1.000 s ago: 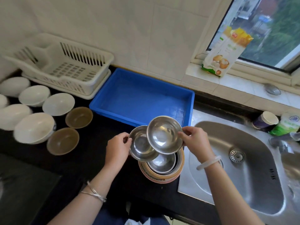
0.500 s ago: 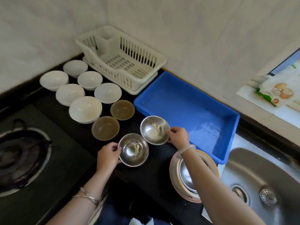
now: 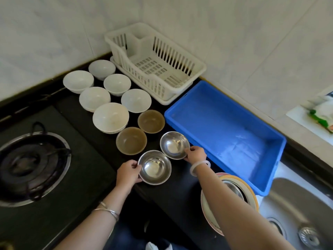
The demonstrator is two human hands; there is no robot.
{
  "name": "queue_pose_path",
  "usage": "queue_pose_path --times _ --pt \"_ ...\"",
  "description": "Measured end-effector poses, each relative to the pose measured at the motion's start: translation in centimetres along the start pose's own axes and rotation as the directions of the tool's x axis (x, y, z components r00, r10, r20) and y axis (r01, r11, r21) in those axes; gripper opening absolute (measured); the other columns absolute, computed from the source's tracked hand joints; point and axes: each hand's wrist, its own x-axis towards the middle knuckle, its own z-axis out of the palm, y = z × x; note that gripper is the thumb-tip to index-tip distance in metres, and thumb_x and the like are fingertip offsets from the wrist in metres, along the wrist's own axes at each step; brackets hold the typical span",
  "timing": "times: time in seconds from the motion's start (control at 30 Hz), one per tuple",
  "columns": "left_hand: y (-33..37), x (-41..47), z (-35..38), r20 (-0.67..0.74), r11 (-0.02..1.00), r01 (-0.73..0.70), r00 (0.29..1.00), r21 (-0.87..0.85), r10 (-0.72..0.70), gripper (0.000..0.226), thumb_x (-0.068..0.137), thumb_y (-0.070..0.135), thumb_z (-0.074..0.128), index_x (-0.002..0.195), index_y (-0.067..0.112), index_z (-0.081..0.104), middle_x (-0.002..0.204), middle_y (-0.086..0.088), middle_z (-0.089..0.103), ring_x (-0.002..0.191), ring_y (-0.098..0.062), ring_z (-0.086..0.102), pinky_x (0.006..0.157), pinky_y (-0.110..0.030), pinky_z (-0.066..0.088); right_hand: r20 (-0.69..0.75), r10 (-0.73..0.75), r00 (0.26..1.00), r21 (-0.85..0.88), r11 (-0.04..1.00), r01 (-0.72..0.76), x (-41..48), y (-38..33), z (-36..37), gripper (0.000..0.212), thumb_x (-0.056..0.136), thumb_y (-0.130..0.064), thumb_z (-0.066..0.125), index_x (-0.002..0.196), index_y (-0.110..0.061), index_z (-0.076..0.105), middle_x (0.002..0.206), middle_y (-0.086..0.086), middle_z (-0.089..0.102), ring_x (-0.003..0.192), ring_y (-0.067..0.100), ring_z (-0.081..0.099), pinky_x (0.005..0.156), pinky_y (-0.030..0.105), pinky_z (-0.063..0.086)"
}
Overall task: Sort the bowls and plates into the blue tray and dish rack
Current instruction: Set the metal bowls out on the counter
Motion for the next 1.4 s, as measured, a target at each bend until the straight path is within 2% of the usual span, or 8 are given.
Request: queue_pose_path --times 0.17,0.27,0.4,0.57,0.73,1.2,1.3,1.4 --pt "0.0 -0.1 -0.4 0.067 0.987 0.132 0.99 -0.088 -0.126 0.032 0.092 0.014 0.055 0.123 0.008 0.054 0.109 -0.01 0.058 0.092 -0.025 0.062 0.058 -0.029 0.054 -0.021 0.005 1.0 0.08 0.997 -0.003 0.7 -0.2 0.7 0.014 0.089 -0.014 0.06 0.076 -0.013 0.057 0.075 0.003 0.061 0.065 0.012 0.061 0.08 0.04 0.058" --pt "-0.1 -0.2 -0.7 0.114 0.974 0.195 0.977 -0.114 -0.182 0.041 0.091 0.012 0.056 0.131 0.007 0.047 0.087 -0.006 0.056 0.075 -0.02 0.061 0.055 -0.028 0.053 -0.021 0.006 1.0 0.127 0.992 -0.003 0.8 -0.1 0.9 0.004 0.09 -0.015 0.06 0.091 -0.013 0.058 0.079 0.001 0.061 0.066 0.009 0.06 0.077 0.035 0.058" --pt "-0.2 -0.1 -0.7 0.072 0.977 0.159 0.986 -0.145 -0.149 0.034 0.089 0.011 0.058 0.122 0.007 0.053 0.091 -0.011 0.06 0.078 -0.023 0.063 0.055 -0.027 0.053 -0.003 0.032 0.999 0.209 0.978 -0.03 0.6 -0.1 1.1 0.004 0.091 -0.017 0.059 0.092 -0.017 0.056 0.079 -0.003 0.059 0.069 0.009 0.06 0.074 0.031 0.057" --pt "0.0 0.3 -0.6 -0.007 0.977 0.116 0.993 -0.18 -0.119 0.005 0.088 0.013 0.061 0.09 0.014 0.057 0.082 -0.008 0.062 0.074 -0.022 0.065 0.052 -0.025 0.051 0.022 0.036 0.999 0.239 0.97 -0.04 0.5 -0.2 1.3 0.008 0.091 -0.016 0.059 0.099 -0.014 0.057 0.085 0.0 0.06 0.076 0.012 0.061 0.065 0.025 0.055" --pt "0.2 0.4 -0.8 -0.029 0.982 0.095 0.994 -0.161 -0.101 0.015 0.088 0.012 0.06 0.076 0.02 0.056 0.084 -0.008 0.062 0.076 -0.022 0.066 0.051 -0.025 0.052 0.032 0.03 0.999 0.245 0.969 -0.037 0.5 -0.2 1.5 0.019 0.092 -0.015 0.057 0.11 -0.009 0.058 0.094 0.006 0.061 0.082 0.015 0.061 0.073 0.028 0.056" --pt "0.2 -0.2 -0.9 -0.086 0.994 0.044 0.995 -0.099 -0.053 0.003 0.088 0.01 0.059 0.09 0.013 0.059 0.1 -0.01 0.063 0.092 -0.026 0.064 0.063 -0.03 0.055 0.081 0.013 0.997 0.177 0.984 -0.027 -0.3 -0.4 1.1 0.028 0.094 -0.022 0.054 0.118 -0.009 0.058 0.094 0.006 0.066 0.084 0.018 0.067 0.07 0.028 0.056" --pt "0.2 -0.6 -1.2 -0.085 1.0 -0.022 0.996 -0.011 0.021 0.006 0.089 0.011 0.057 0.092 0.015 0.059 0.103 -0.01 0.064 0.089 -0.022 0.064 0.069 -0.031 0.055 0.084 -0.024 0.996 0.125 0.992 0.013 -1.1 -0.3 0.5 0.032 0.095 -0.026 0.052 0.121 -0.01 0.058 0.088 0.001 0.065 0.084 0.018 0.067 0.077 0.032 0.057" --pt "0.5 -1.0 -1.6 -0.058 0.973 -0.11 0.991 0.202 0.124 0.023 0.09 0.013 0.055 0.112 0.01 0.061 0.112 -0.009 0.065 0.097 -0.022 0.063 0.086 -0.037 0.054 0.049 -0.128 0.991 0.008 0.992 0.127 -2.6 -0.3 -0.9 0.031 0.095 -0.029 0.049 0.117 -0.012 0.062 0.083 -0.004 0.064 0.077 0.016 0.064 0.081 0.036 0.056"
